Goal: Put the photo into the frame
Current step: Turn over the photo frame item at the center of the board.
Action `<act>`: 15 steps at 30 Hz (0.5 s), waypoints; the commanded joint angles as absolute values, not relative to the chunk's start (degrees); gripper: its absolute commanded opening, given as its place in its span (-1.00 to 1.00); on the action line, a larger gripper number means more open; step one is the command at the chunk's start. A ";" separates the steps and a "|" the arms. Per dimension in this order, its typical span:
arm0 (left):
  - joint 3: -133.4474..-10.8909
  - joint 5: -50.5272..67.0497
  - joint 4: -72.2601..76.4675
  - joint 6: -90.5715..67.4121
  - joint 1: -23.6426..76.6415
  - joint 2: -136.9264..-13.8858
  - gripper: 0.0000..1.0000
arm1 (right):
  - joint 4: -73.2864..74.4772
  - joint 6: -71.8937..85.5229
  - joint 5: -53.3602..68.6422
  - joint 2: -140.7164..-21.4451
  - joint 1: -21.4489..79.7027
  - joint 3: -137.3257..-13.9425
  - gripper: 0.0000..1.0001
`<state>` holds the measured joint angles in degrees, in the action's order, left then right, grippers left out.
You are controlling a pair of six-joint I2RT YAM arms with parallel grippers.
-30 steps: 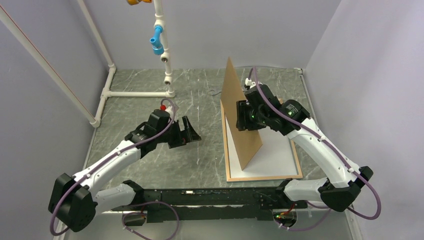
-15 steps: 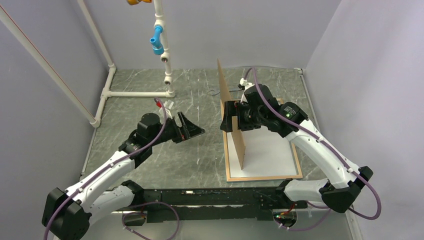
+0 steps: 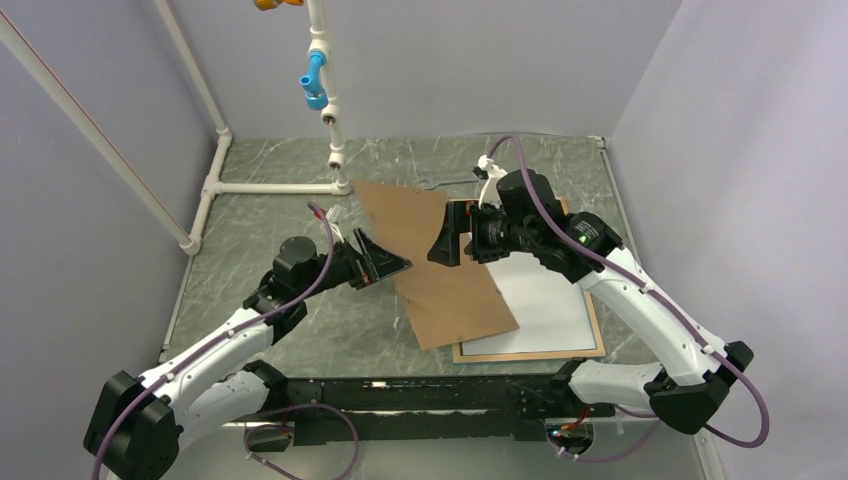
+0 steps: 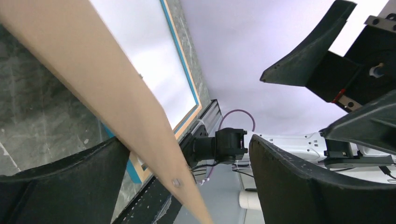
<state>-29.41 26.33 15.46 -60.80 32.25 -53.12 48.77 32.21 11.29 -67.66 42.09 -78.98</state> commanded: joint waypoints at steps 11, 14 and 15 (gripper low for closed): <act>-26.86 20.64 17.31 -59.54 32.54 -53.39 0.30 | 43.56 33.11 11.82 -63.14 40.13 -74.62 0.99; -24.28 18.10 18.75 -59.91 32.61 -54.44 0.18 | 42.13 33.38 13.38 -62.77 39.18 -72.80 0.99; -23.45 17.61 19.84 -60.30 32.61 -55.26 0.15 | 41.63 33.44 13.81 -62.82 38.88 -72.25 0.99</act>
